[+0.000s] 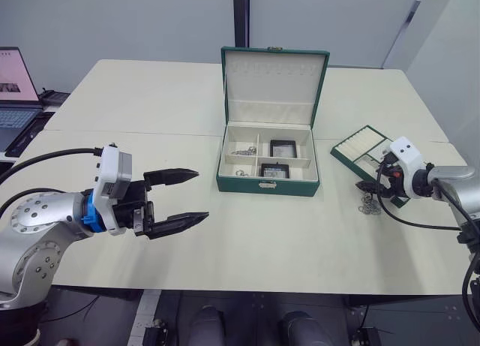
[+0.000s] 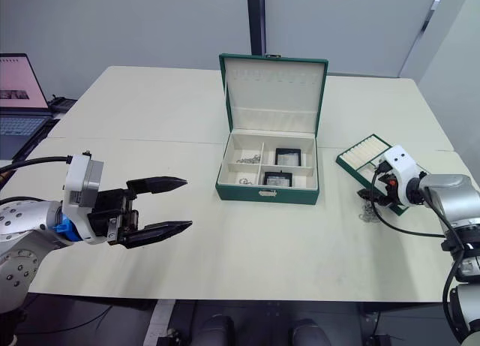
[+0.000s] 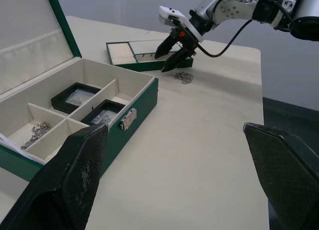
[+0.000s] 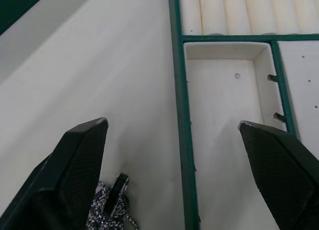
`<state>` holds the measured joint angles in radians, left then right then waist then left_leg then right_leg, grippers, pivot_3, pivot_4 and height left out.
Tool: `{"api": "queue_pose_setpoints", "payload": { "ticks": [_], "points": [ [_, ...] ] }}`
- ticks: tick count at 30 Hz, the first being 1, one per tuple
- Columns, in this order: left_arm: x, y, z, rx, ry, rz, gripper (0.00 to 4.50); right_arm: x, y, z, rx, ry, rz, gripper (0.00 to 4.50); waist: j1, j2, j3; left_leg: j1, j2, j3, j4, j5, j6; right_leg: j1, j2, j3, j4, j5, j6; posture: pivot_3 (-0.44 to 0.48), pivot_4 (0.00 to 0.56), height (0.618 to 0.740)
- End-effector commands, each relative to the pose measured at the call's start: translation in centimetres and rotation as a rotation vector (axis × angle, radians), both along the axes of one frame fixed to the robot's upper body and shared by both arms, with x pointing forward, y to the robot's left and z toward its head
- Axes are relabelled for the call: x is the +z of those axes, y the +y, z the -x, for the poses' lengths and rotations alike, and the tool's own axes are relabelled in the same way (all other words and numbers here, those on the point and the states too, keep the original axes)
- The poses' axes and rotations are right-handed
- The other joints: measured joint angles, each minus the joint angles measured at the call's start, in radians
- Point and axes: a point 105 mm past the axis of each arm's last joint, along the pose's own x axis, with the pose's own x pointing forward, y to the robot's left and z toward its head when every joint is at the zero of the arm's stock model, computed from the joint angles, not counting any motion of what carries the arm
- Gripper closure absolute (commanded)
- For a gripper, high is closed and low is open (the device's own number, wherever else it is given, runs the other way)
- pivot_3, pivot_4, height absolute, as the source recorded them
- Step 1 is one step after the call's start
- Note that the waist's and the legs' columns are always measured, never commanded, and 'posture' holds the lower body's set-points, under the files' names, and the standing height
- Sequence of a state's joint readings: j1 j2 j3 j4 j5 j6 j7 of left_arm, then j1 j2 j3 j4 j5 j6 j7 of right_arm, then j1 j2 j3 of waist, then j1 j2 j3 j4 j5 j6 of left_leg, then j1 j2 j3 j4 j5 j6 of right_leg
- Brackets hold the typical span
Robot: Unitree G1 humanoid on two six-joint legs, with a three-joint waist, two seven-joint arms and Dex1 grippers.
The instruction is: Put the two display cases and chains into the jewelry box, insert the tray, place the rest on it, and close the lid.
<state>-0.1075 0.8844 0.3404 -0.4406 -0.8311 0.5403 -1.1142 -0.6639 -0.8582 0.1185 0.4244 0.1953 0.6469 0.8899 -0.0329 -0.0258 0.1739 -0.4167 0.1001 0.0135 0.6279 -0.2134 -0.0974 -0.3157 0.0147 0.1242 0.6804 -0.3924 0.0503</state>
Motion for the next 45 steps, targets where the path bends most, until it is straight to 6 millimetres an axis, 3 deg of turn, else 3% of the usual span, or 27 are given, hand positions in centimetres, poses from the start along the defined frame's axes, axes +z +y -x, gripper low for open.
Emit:
{"api": "queue_pose_setpoints", "payload": {
  "ticks": [1,3,6,11,20,40,45],
  "points": [
    [0.9,0.1,0.6,-0.003,-0.038,-0.001,0.00,1.0,-0.2,-0.7,0.007,-0.035,0.016,0.05,0.000,0.000,0.000,0.000,0.000,0.000,0.000,0.000,0.000,0.000,0.000,0.000,0.000,0.000,0.000,0.000,0.150,0.740],
    [0.8,0.2,0.7,0.002,-0.037,-0.003,0.00,1.0,-0.2,-0.8,0.006,-0.033,0.017,0.05,0.000,0.000,0.000,0.000,0.000,0.000,0.000,0.000,0.000,0.000,0.000,0.000,0.000,0.000,0.000,0.000,0.150,0.740],
    [0.7,0.4,0.9,0.005,-0.035,-0.003,0.00,1.0,-0.2,-0.9,0.008,-0.028,0.018,0.63,0.000,0.000,0.000,0.000,0.000,0.000,0.000,0.000,0.000,0.000,0.000,0.000,0.000,0.000,0.000,0.000,0.150,0.740],
    [0.4,0.7,1.0,0.010,-0.031,-0.002,0.00,1.0,-0.3,-0.9,0.006,-0.028,0.020,2.30,0.000,0.001,0.000,0.000,0.000,0.000,0.000,0.000,0.000,0.000,0.000,0.000,0.000,0.000,0.000,0.000,0.150,0.740],
    [0.2,0.8,0.9,0.007,-0.027,0.002,0.00,1.3,-0.4,-1.0,0.006,-0.033,0.026,4.48,0.000,0.001,0.000,0.000,0.000,0.000,0.000,0.000,0.000,0.000,0.000,0.000,0.000,0.000,0.000,0.000,0.150,0.740],
    [-0.5,1.5,0.8,0.010,-0.022,0.013,0.00,2.2,-0.8,-1.1,0.011,-0.051,0.048,4.48,-0.001,0.002,0.001,0.000,0.000,0.000,0.000,0.000,0.000,0.000,0.000,0.000,0.000,0.000,0.000,0.000,0.150,0.740],
    [-0.1,2.5,0.7,0.030,-0.019,0.024,0.00,5.2,-0.6,-0.7,0.055,-0.110,0.091,4.48,0.000,0.006,0.004,0.000,0.000,0.001,0.000,0.000,0.000,0.000,0.000,0.000,0.000,0.000,0.000,0.000,0.150,0.740]
  ]
}}
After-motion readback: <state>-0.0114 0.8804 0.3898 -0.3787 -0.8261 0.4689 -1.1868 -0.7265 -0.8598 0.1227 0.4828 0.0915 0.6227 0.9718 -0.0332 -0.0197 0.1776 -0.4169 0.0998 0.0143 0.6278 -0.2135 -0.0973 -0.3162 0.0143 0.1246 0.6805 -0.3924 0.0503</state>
